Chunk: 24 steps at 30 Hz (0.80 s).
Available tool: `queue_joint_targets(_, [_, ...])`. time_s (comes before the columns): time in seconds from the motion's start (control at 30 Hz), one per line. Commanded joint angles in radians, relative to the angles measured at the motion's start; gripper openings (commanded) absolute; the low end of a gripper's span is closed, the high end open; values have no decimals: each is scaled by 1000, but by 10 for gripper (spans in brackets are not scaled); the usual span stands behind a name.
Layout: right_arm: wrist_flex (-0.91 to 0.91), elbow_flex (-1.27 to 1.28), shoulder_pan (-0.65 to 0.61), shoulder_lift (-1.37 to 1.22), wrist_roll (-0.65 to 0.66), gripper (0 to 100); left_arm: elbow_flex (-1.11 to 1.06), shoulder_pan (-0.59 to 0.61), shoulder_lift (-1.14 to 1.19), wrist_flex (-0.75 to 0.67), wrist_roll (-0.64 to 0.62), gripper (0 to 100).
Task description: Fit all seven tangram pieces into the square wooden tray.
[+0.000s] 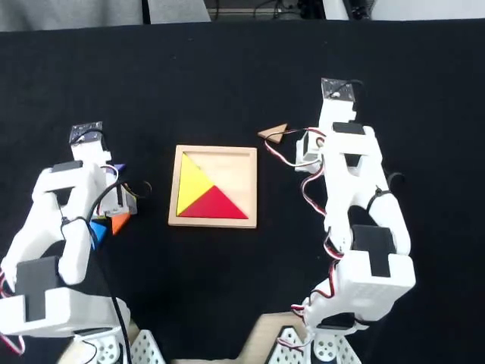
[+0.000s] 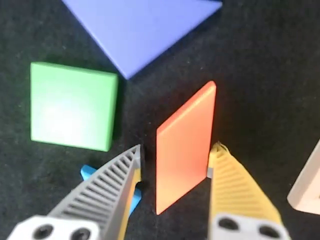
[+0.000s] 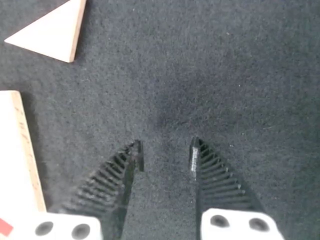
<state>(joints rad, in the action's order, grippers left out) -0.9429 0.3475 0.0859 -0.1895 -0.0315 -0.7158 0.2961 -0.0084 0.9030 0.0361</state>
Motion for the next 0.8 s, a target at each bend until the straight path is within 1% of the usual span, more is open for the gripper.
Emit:
queue_joint_targets(0.0, [9,-7,-12,62,11,165,54,-18,-3,12,-8,216])
queue_joint_targets(0.1, [9,-7,-12,62,11,165,74,-8,-54,58,-8,219])
queue_joint_targets(0.2, [9,-7,-12,62,11,165,84,1,-158,107,-3,220])
queue_joint_targets(0.3, [11,-7,-14,62,11,165,77,33,-262,109,0,221])
queue_joint_targets(0.37, [12,-5,-14,62,11,165,74,51,-284,109,2,221])
queue_joint_targets(0.5, [12,-5,-14,62,11,165,82,53,-206,100,3,221])
queue_joint_targets(0.63, [12,-4,-14,62,11,165,110,71,-55,18,3,221])
queue_joint_targets(0.77, [12,-4,-14,62,11,165,143,56,26,23,2,221])
